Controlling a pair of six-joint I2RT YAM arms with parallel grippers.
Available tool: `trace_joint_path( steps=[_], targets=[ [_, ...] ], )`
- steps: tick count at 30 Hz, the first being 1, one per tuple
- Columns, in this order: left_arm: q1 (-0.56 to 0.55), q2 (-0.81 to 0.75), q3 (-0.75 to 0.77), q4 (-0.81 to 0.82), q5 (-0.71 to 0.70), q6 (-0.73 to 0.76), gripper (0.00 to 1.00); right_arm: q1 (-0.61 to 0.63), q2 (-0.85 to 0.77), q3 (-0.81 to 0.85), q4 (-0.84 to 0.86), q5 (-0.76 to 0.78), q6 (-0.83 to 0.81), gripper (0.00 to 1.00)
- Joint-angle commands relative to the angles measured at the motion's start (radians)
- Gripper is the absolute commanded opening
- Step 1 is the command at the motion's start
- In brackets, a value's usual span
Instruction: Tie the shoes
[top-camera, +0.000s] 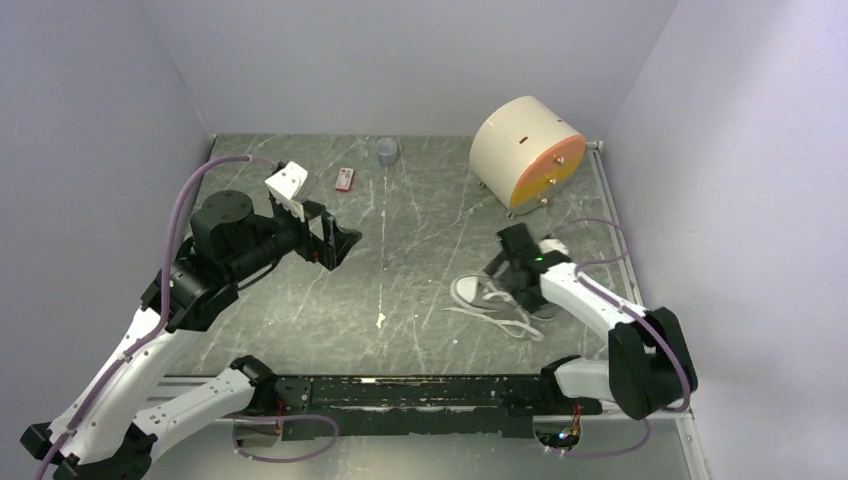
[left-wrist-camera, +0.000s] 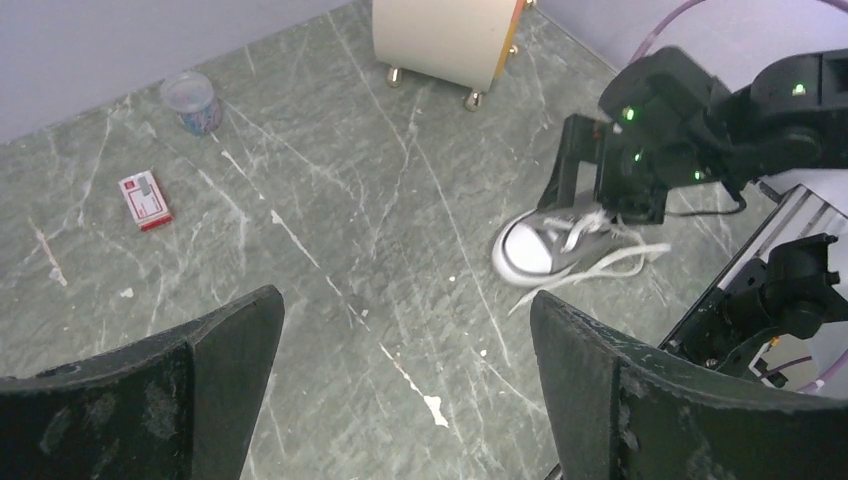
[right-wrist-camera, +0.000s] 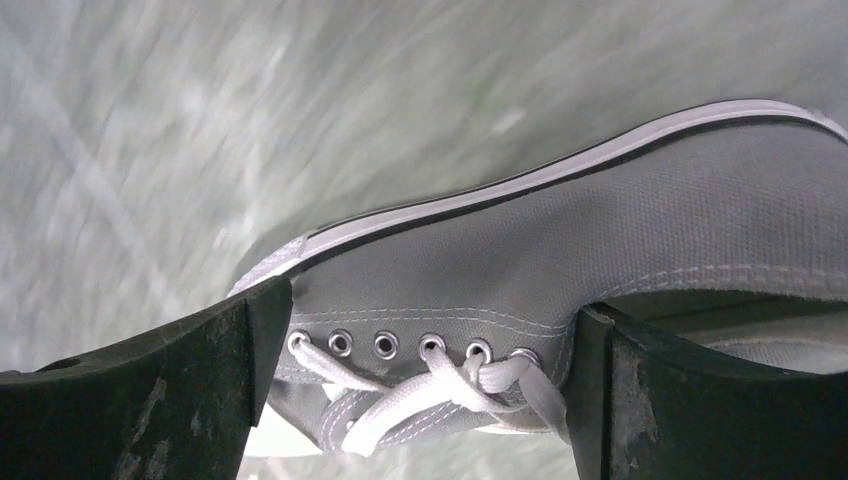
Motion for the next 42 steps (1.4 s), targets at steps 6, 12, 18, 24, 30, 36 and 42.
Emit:
trace_joint_path(
  steps=[6, 12, 18, 24, 30, 36, 42],
  targets=[
    [-0.008, 0.006, 0.026, -0.084, -0.1, 0.006, 0.98, 0.537, 0.235, 0.294, 0.006, -0.007, 0.317, 1.0],
    [-0.009, -0.009, -0.086, -0.103, -0.029, -0.084, 0.98, 0.533, 0.272, 0.448, -0.07, 0.062, -0.147, 1.0],
    [-0.009, -0.036, -0.356, -0.016, 0.231, -0.291, 0.98, 0.339, 0.103, 0.364, 0.039, -0.147, -0.483, 0.99],
    [-0.017, -0.06, -0.65, 0.296, 0.484, -0.585, 0.98, 0.045, 0.123, 0.296, 0.111, -0.534, -0.654, 0.97],
    [-0.131, -0.059, -0.827, 0.598, 0.423, -0.795, 0.89, 0.04, 0.248, 0.313, 0.167, -0.599, -0.72, 0.97],
    [-0.33, 0.191, -0.771, 0.633, 0.23, -0.782, 0.81, 0.049, 0.376, 0.279, 0.255, -0.704, -0.685, 0.86],
    [-0.372, 0.373, -0.594, 0.436, -0.021, -0.616, 0.88, 0.105, 0.369, 0.233, 0.271, -0.724, -0.666, 0.79]
  ],
)
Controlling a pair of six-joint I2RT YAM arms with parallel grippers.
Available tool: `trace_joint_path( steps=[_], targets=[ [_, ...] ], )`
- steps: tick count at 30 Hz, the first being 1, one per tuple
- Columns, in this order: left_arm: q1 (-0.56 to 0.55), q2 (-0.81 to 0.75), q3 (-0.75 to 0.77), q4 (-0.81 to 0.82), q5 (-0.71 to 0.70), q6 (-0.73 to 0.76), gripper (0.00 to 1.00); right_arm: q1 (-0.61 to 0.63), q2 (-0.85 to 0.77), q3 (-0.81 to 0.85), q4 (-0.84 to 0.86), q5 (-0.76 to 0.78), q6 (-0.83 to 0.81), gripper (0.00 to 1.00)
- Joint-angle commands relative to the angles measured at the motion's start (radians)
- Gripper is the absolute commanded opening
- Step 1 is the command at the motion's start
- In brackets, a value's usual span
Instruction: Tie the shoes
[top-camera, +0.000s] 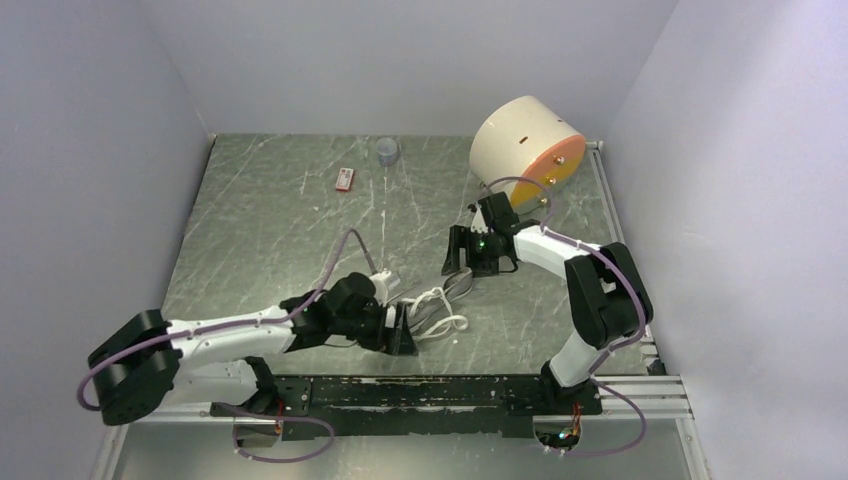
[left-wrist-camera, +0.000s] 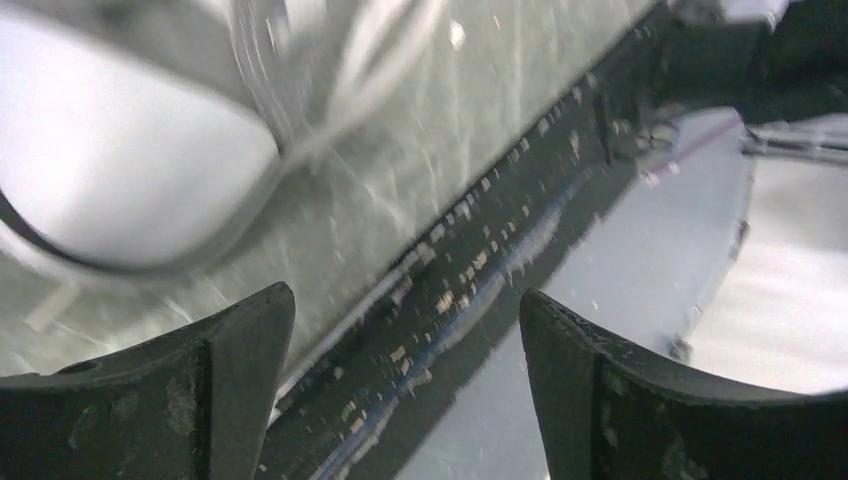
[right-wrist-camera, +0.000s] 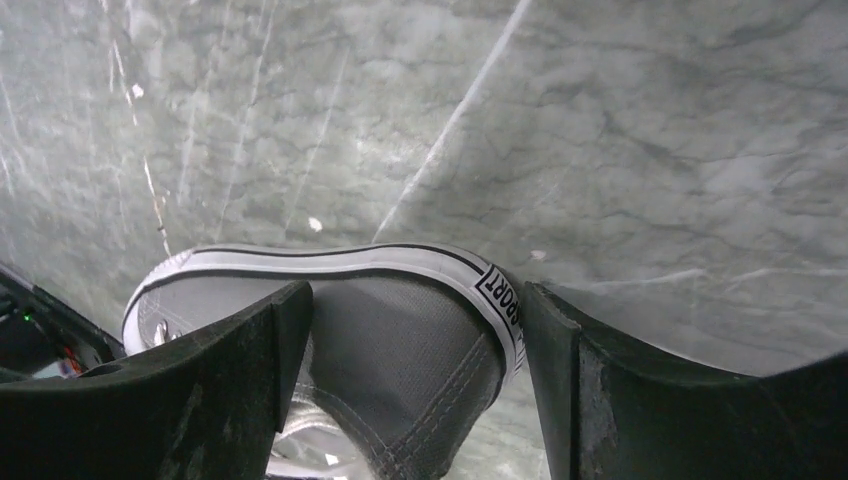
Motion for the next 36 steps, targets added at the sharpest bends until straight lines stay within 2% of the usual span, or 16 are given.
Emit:
trace_joint_path(
  steps=[1, 5, 7, 11, 15, 18, 22, 25, 30, 32, 36],
  targets=[
    [0.018, 0.103, 0.171, -0.138, -0.249, 0.142, 0.89, 0.053, -0.05, -0.048, 0.036, -0.051, 0.0, 0.79],
    [0.129, 0.216, 0.283, -0.181, -0.254, 0.257, 0.91, 0.057, -0.144, -0.154, 0.033, -0.012, 0.008, 0.78],
    [0.197, 0.281, 0.313, -0.16, -0.217, 0.293, 0.9, 0.066, -0.185, -0.219, 0.079, -0.083, 0.046, 0.78],
    [0.272, 0.41, 0.409, -0.168, -0.21, 0.369, 0.9, 0.156, -0.267, -0.305, 0.128, -0.097, 0.135, 0.77],
    [0.331, 0.504, 0.566, -0.276, -0.245, 0.45, 0.9, 0.243, -0.38, -0.348, 0.133, -0.075, 0.189, 0.78],
    [0.34, 0.463, 0.618, -0.318, -0.277, 0.499, 0.92, 0.246, -0.423, -0.328, 0.048, -0.002, 0.132, 0.79],
    [0.345, 0.349, 0.58, -0.357, -0.271, 0.518, 0.94, 0.266, -0.439, -0.268, -0.021, 0.007, 0.062, 0.81],
    [0.347, 0.241, 0.512, -0.403, -0.281, 0.512, 0.94, 0.332, -0.439, -0.246, 0.015, 0.011, 0.089, 0.83],
    [0.351, 0.08, 0.352, -0.422, -0.318, 0.486, 0.97, 0.375, -0.38, -0.252, 0.117, -0.012, 0.149, 0.83],
    [0.354, 0.082, 0.32, -0.441, -0.291, 0.489, 0.97, 0.375, -0.36, -0.271, 0.178, -0.025, 0.164, 0.83],
    [0.352, 0.157, 0.353, -0.451, -0.284, 0.477, 0.97, 0.376, -0.307, -0.284, 0.225, -0.044, 0.181, 0.84]
  ],
)
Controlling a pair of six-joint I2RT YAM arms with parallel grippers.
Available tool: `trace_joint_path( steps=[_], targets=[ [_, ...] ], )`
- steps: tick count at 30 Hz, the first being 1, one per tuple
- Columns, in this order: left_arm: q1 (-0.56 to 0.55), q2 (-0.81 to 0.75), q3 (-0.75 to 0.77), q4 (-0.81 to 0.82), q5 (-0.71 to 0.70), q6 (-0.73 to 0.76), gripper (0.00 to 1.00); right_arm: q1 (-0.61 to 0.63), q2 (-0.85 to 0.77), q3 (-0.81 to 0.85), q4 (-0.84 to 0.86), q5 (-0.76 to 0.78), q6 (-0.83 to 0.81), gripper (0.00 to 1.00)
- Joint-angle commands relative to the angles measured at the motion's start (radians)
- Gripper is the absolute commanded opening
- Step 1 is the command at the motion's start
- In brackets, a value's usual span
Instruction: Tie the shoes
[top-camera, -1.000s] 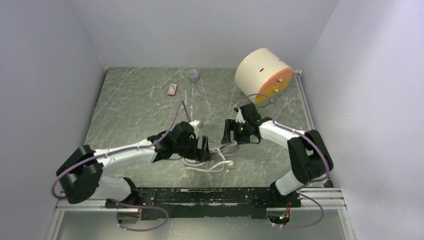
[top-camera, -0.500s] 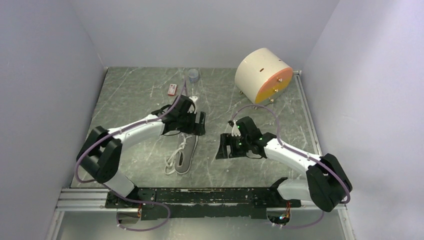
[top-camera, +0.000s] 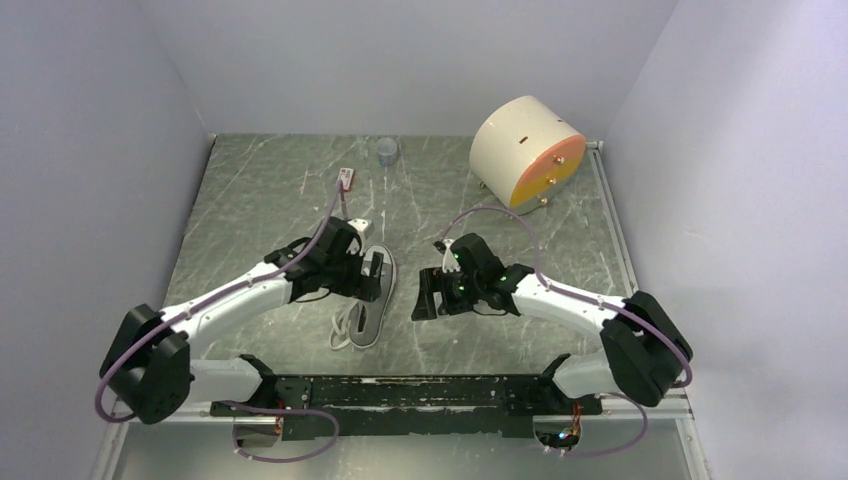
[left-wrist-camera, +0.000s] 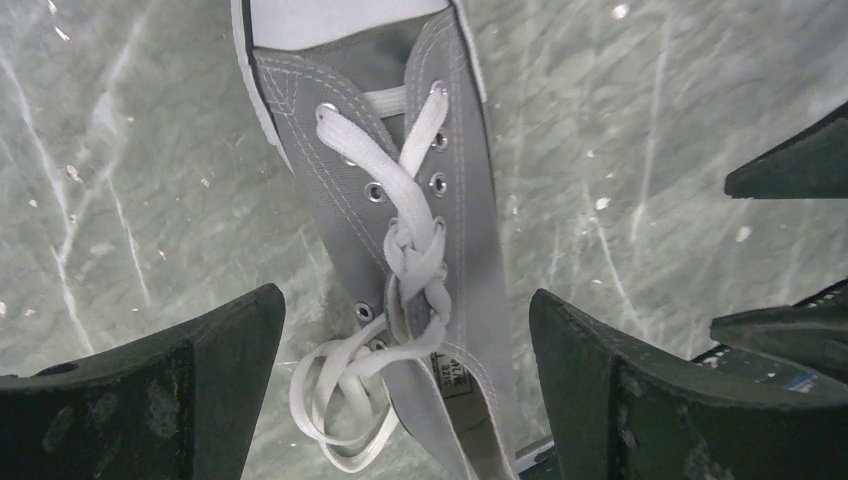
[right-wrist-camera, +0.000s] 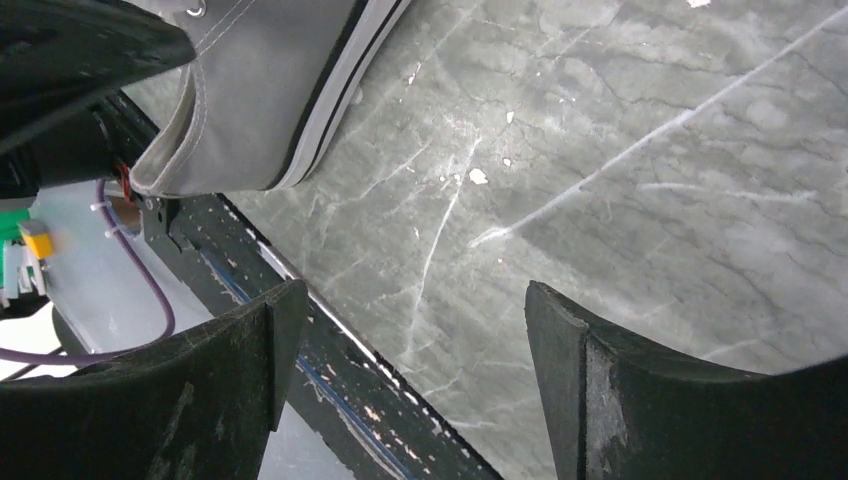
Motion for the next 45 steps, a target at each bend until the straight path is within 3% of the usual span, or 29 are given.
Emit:
trace_joint_path(
  steps=[1, 5, 8, 12, 15, 19, 22, 26, 31, 36, 41, 45],
  targets=[
    [0.004, 0.081, 0.023, -0.022, -0.003, -0.014, 0.97, 0.006, 0.051, -0.024, 0.1, -0.041, 0.038, 0.84],
    [0.005, 0.196, 0.029, 0.034, 0.062, -0.059, 0.93, 0.003, 0.0, -0.078, 0.115, -0.046, 0.061, 0.85],
    [-0.002, 0.24, 0.009, 0.147, 0.157, -0.114, 0.82, -0.016, -0.054, -0.119, 0.097, -0.022, 0.057, 0.85],
    [-0.057, 0.281, 0.021, 0.278, 0.158, -0.226, 0.69, -0.09, -0.062, -0.088, -0.021, -0.036, -0.029, 0.85],
    [-0.1, 0.343, 0.043, 0.373, 0.158, -0.322, 0.67, -0.169, -0.098, -0.077, -0.056, -0.102, -0.077, 0.86],
    [-0.125, 0.474, 0.138, 0.424, 0.152, -0.364, 0.69, -0.239, -0.048, 0.011, -0.137, -0.047, -0.155, 0.86],
    [-0.125, 0.541, 0.23, 0.402, 0.158, -0.312, 0.82, -0.245, 0.037, 0.11, -0.177, 0.046, -0.198, 0.86],
    [-0.123, 0.484, 0.313, 0.245, 0.209, -0.206, 0.97, -0.239, 0.096, 0.19, -0.177, 0.019, -0.135, 0.86],
    [-0.058, 0.326, 0.411, -0.163, 0.141, -0.16, 0.97, -0.202, 0.095, 0.231, -0.19, -0.044, -0.019, 0.85],
    [0.091, 0.262, 0.515, -0.415, 0.217, -0.166, 0.95, -0.134, 0.173, 0.313, -0.315, -0.09, -0.076, 0.87],
    [0.157, 0.26, 0.536, -0.415, 0.254, -0.13, 0.92, -0.117, 0.252, 0.306, -0.286, -0.107, -0.092, 0.88],
    [0.196, 0.294, 0.628, -0.462, 0.211, -0.008, 0.93, -0.084, 0.302, 0.346, -0.362, -0.005, -0.14, 0.86]
  ],
)
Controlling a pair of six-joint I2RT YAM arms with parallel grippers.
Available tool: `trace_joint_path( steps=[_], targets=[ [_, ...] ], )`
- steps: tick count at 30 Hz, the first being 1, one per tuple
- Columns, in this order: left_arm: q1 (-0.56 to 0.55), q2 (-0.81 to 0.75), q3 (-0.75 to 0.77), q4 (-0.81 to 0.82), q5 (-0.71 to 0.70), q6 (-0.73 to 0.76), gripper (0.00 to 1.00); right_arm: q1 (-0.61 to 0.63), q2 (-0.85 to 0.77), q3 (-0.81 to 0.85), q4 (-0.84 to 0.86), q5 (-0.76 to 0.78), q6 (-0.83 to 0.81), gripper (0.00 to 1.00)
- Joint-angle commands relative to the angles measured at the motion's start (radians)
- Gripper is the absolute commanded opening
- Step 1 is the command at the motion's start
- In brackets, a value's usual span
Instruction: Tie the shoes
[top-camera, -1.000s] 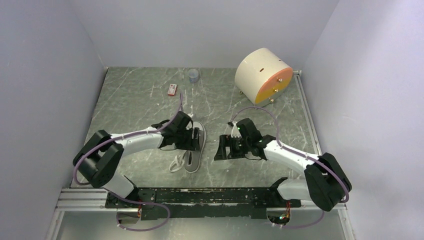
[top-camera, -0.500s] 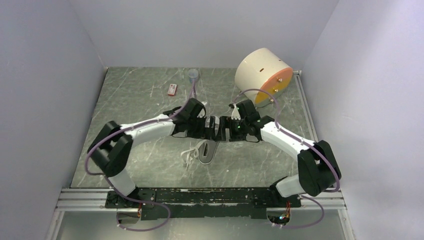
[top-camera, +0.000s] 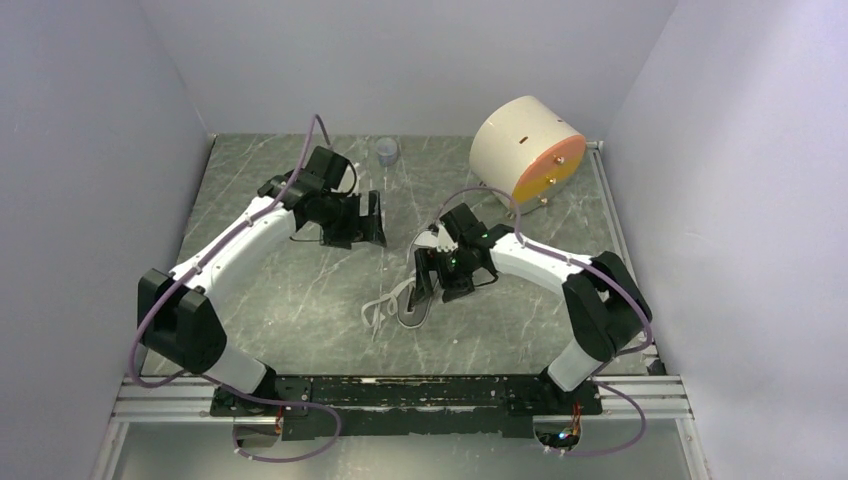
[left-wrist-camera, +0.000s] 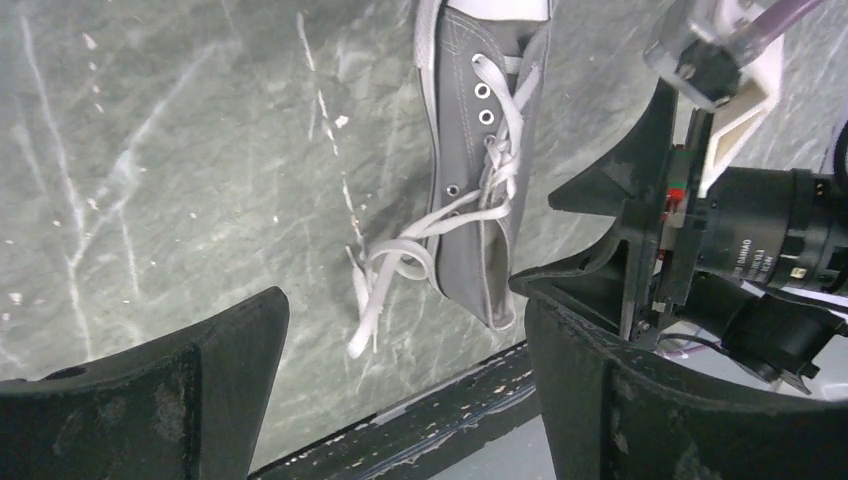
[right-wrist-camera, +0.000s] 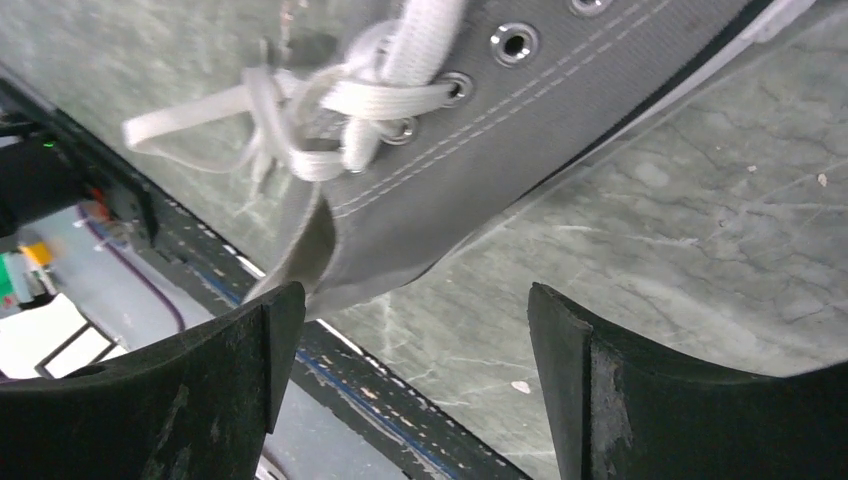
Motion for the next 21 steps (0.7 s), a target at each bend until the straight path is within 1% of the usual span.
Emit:
trace_joint_path(
  steps=[1, 3, 5, 8, 10, 13, 15, 16, 17, 18, 19, 21],
  targets=[
    [0.03, 0.033, 0.109, -0.107, -0.011, 0.117, 0.93, 0.026, 0.044, 0.042, -0.095, 0.102, -0.033, 0.84],
    [0.029, 0.032, 0.143, -0.121, -0.039, 0.126, 0.93, 0.031, 0.061, 0.062, -0.112, 0.113, -0.018, 0.79],
    [0.029, 0.034, 0.169, -0.15, -0.095, 0.129, 0.95, 0.044, 0.056, 0.079, -0.112, 0.147, -0.014, 0.78],
    [0.029, 0.047, 0.179, -0.144, -0.069, 0.127, 0.93, 0.041, 0.048, 0.079, -0.157, 0.257, -0.008, 0.77],
    [0.03, 0.049, 0.214, -0.148, -0.07, 0.122, 0.93, 0.039, 0.033, 0.06, -0.184, 0.311, -0.025, 0.74],
    [0.03, 0.062, 0.268, -0.156, -0.088, 0.124, 0.93, 0.036, -0.022, 0.035, -0.196, 0.329, -0.067, 0.74],
    [0.03, 0.092, 0.3, -0.187, -0.102, 0.115, 0.91, 0.039, -0.044, 0.061, -0.209, 0.321, -0.089, 0.76],
    [0.03, 0.108, 0.327, -0.203, -0.105, 0.113, 0.9, 0.044, -0.055, 0.074, -0.202, 0.317, -0.091, 0.79],
    [0.03, 0.125, 0.364, -0.226, -0.112, 0.116, 0.89, 0.047, -0.068, 0.076, -0.178, 0.272, -0.096, 0.82],
    [0.03, 0.139, 0.407, -0.251, -0.124, 0.123, 0.89, 0.059, -0.068, 0.075, -0.153, 0.245, -0.12, 0.87],
    [0.03, 0.154, 0.458, -0.277, -0.134, 0.136, 0.89, 0.079, -0.056, 0.086, -0.165, 0.263, -0.144, 0.93],
    [0.03, 0.183, 0.541, -0.328, -0.145, 0.156, 0.9, 0.099, -0.007, 0.123, -0.195, 0.295, -0.176, 0.94]
  ],
)
